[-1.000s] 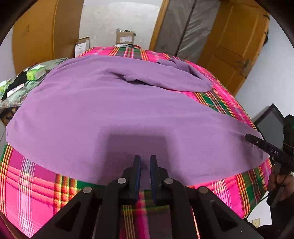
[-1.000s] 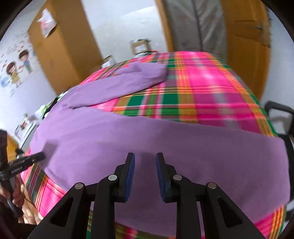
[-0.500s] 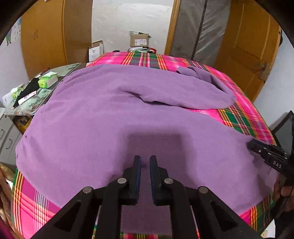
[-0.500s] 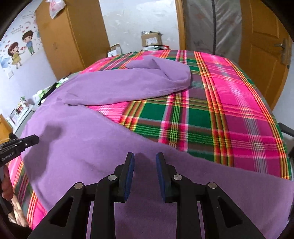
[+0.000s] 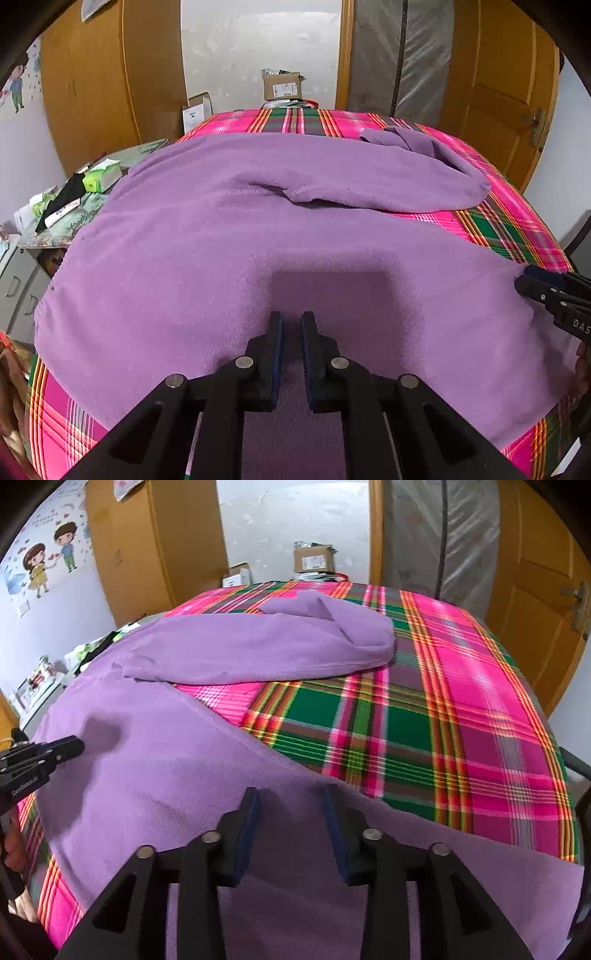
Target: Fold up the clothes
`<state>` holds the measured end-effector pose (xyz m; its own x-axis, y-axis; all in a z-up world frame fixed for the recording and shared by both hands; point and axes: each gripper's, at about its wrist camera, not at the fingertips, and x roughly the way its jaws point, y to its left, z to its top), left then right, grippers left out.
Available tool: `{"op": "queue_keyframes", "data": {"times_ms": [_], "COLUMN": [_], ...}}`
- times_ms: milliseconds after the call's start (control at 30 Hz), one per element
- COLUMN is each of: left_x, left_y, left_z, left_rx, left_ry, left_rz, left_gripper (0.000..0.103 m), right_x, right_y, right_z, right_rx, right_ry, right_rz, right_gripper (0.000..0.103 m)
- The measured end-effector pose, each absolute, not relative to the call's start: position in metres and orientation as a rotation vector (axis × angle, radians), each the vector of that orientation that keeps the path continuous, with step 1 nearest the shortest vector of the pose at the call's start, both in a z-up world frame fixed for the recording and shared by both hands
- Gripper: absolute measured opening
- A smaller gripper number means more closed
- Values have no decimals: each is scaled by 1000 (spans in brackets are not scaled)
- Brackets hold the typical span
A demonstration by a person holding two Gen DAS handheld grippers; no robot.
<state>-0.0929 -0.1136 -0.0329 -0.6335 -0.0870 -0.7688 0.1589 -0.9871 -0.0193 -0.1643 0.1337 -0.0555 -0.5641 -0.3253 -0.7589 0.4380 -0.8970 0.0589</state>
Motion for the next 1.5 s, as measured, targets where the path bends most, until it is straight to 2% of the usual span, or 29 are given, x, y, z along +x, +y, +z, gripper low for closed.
{"op": "queue_keyframes", "data": {"times_ms": [33, 133, 267, 567, 767, 1067, 1200, 1500], "left_x": [-93, -93, -93, -97, -101, -108, -110, -110], "left_y": [-114, -116, -116, -108, -119, -128, -126, -129], "left_z": [-33, -33, -32, -32, -28, -32, -32, -33], "left_rx": [1273, 1274, 1275, 1278, 1278, 1268, 1274, 1274], "left_ry": [128, 146, 155, 74, 150, 146, 135, 177], "left_rz": [-2719, -2723, -2725, -2697, -2715, -2708, -2714, -2727], "left_gripper": [10, 10, 10, 12, 12, 14, 18, 20], "right_x": [-164, -162, -164, -164, -166, -221, -283, -393], "right_y": [132, 127, 131, 129, 127, 121, 137, 187], "right_z": [-56, -56, -56, -56, -54, -12, 2, -44], "right_rx": [1144, 1142, 1143, 1142, 1166, 1052, 1054, 1322], "right_ry": [200, 244, 199, 223, 225, 261, 152, -387], "right_rz": [-2436, -2448, -2435, -2439, -2435, -2480, -2534, -2331], "right_gripper": [50, 50, 51, 51, 52, 52, 52, 52]}}
